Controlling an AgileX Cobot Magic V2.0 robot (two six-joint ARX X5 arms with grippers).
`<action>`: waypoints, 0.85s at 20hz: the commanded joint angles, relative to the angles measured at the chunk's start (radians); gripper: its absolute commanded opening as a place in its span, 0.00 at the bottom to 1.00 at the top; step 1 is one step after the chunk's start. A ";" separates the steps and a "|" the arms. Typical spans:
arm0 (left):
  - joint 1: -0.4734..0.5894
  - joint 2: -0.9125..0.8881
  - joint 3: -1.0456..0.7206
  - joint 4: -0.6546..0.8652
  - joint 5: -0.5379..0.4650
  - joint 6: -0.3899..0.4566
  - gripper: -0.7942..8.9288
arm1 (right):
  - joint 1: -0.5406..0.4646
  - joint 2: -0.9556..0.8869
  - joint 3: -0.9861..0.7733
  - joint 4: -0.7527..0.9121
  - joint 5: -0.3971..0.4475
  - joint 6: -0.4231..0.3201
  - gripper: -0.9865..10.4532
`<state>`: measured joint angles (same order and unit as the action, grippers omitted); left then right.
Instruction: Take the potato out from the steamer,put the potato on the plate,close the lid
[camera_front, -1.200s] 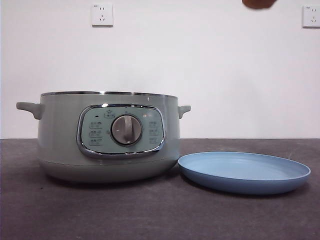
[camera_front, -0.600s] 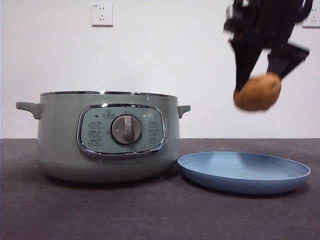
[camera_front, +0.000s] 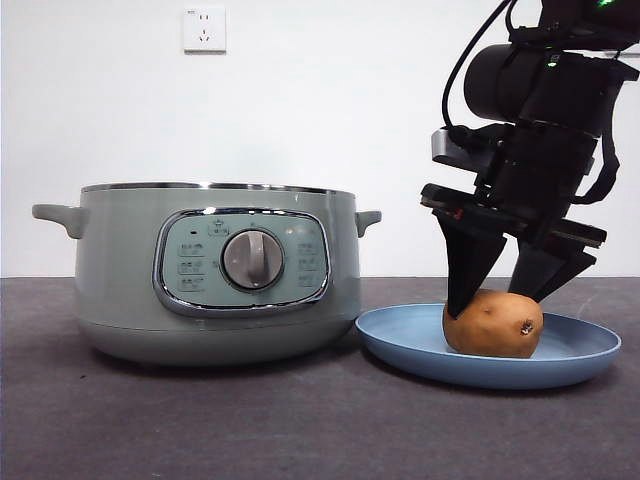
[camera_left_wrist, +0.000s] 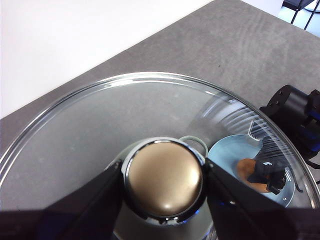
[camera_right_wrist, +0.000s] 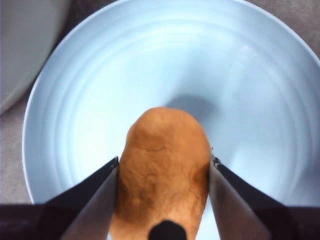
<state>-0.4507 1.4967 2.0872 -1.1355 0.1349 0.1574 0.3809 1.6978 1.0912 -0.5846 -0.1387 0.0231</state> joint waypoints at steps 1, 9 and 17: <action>0.001 -0.013 0.010 0.042 0.005 0.012 0.07 | 0.000 0.026 -0.026 -0.006 0.012 0.014 0.19; 0.001 -0.013 0.010 0.045 0.005 0.012 0.07 | -0.001 -0.010 0.028 -0.071 0.014 0.014 0.55; 0.001 0.010 0.007 0.093 0.006 0.016 0.07 | -0.001 -0.320 0.122 -0.145 0.014 0.023 0.55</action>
<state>-0.4507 1.5040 2.0872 -1.0885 0.1352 0.1577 0.3786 1.3796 1.2114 -0.7311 -0.1272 0.0349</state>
